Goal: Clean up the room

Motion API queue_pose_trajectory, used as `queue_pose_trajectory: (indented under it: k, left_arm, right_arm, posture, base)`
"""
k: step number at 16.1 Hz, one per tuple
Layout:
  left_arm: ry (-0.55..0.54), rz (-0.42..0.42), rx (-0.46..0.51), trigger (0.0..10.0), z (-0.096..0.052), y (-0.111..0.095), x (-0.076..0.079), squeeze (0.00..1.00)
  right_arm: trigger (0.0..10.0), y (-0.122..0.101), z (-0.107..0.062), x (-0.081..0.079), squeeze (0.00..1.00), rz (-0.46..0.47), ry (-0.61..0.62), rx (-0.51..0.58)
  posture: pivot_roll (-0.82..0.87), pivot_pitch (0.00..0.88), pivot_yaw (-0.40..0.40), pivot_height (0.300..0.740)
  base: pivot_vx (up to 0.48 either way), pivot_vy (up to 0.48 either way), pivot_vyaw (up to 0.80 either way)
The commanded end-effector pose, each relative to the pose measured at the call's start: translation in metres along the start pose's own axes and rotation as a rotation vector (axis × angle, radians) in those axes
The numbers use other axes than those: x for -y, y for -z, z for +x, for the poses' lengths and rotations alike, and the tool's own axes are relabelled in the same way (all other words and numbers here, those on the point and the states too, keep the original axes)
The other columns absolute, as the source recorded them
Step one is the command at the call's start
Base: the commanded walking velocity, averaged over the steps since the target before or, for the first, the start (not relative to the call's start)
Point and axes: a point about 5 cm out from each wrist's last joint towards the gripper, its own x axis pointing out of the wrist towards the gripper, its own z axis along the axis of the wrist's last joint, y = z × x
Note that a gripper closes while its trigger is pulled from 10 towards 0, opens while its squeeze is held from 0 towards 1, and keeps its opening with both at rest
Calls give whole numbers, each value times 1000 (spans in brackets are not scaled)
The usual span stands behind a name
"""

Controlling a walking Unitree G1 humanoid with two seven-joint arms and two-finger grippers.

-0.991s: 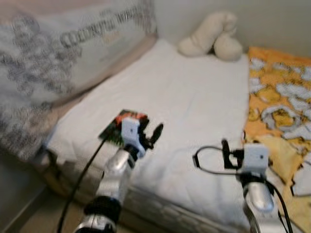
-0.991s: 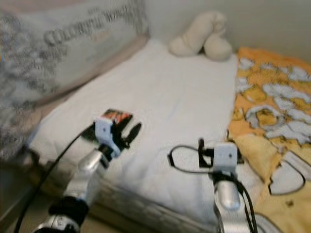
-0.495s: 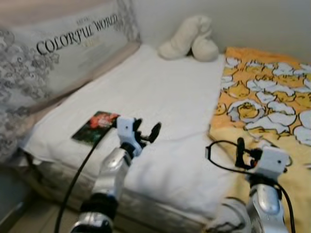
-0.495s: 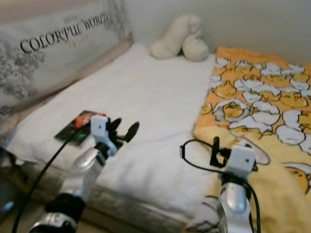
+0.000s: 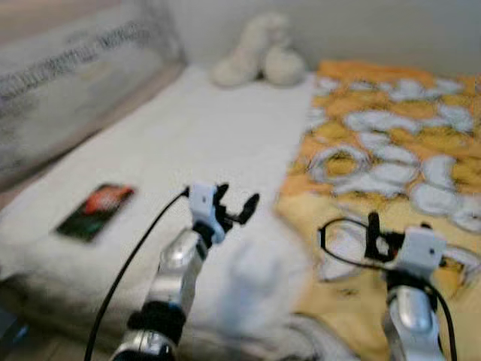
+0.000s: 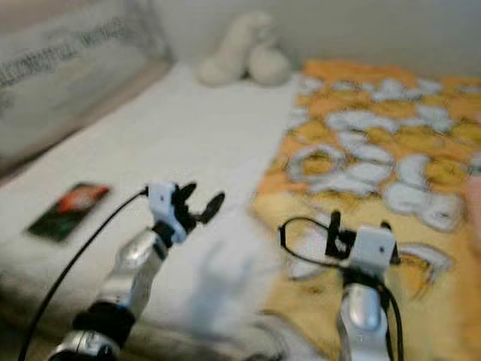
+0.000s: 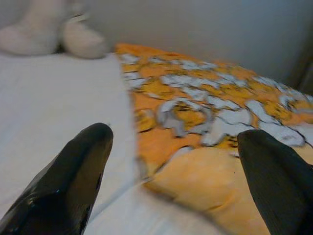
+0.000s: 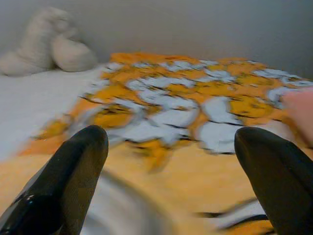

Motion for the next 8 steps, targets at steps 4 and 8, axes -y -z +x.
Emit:
queue_pose_trajectory:
  k: [4, 8]
  left_arm:
    - [-14, -14, -1, 10000, 8, -6, -2, 0]
    - [-75, -51, 60, 10000, -1, -7, -4, 0]
  right_arm:
    - [10000, -6, 1, -8, 0, -16, -34, 38]
    - [10000, -4, 4, -14, 0, 2, -71, 20]
  posture:
    - [-49, 0, 104, 736]
    - [-36, 0, 98, 736]
  base:
    - [0, 0, -286]
    - [0, -353, 0]
